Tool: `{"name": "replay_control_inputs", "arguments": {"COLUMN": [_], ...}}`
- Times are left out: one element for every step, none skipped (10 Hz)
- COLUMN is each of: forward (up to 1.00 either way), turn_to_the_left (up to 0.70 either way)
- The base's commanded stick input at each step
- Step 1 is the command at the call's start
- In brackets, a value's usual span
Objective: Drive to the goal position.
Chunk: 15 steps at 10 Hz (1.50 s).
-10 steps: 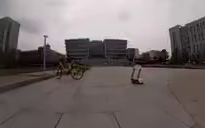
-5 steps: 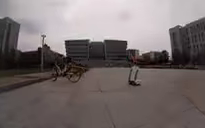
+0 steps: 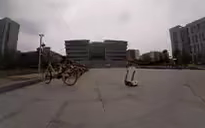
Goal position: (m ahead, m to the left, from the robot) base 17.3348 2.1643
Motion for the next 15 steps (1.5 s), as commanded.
{"name": "replay_control_inputs", "arguments": {"forward": [1.00, 1.00, 1.00, 1.00, 1.00, 1.00, 1.00, 1.00, 1.00, 1.00, 1.00, 1.00, 1.00, 1.00, 1.00], "turn_to_the_left": [0.00, 0.00, 0.00, 0.00, 0.00, 0.00, 0.00, 0.17, 0.01, 0.00, 0.00, 0.00, 0.00, 0.00, 0.26]}}
